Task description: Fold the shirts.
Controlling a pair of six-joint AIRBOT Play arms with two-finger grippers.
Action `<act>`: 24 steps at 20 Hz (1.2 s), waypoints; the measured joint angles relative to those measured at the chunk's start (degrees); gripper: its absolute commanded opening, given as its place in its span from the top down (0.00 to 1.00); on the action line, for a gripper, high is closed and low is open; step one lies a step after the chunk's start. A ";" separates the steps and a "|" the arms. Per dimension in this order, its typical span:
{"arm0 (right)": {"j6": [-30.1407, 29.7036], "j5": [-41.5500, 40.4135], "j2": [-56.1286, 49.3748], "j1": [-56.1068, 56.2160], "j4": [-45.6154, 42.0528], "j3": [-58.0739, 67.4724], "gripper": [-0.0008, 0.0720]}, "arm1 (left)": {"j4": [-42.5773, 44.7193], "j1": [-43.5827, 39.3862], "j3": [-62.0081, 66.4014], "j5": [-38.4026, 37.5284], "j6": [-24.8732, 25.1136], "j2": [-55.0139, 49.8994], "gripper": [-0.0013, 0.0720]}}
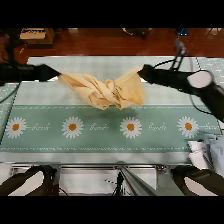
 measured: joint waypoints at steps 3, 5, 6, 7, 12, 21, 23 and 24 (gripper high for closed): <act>1.40 0.70 10.08 -3.89 -3.30 0.24 0.95 | 0.13 0.74 7.85 -0.04 -1.79 4.70 0.96; 2.25 0.70 16.76 -6.47 -4.46 0.37 0.95 | 0.15 0.96 13.05 -0.17 -2.78 7.74 0.96; 2.64 0.68 19.98 -7.87 -4.98 0.68 0.95 | 0.17 1.07 15.45 -0.13 -2.99 9.22 0.96; 3.17 0.68 22.71 -9.22 -5.73 1.11 0.95 | 0.96 1.11 17.75 -0.17 -3.34 10.69 0.96; 9.99 7.13 31.67 -16.59 -16.63 6.54 0.95 | 11.78 1.22 23.69 -1.73 -10.08 16.87 0.96; 13.16 33.42 34.05 -21.38 -35.56 11.45 0.95 | 23.02 1.22 25.14 -12.85 -17.46 19.50 0.96; 12.92 36.48 34.12 -21.53 -39.50 11.78 0.95 | 24.39 1.22 25.22 -13.60 -17.99 19.54 0.96; 12.85 36.74 34.12 -21.55 -39.74 11.85 0.95 | 24.50 1.22 25.22 -13.60 -18.03 19.56 0.96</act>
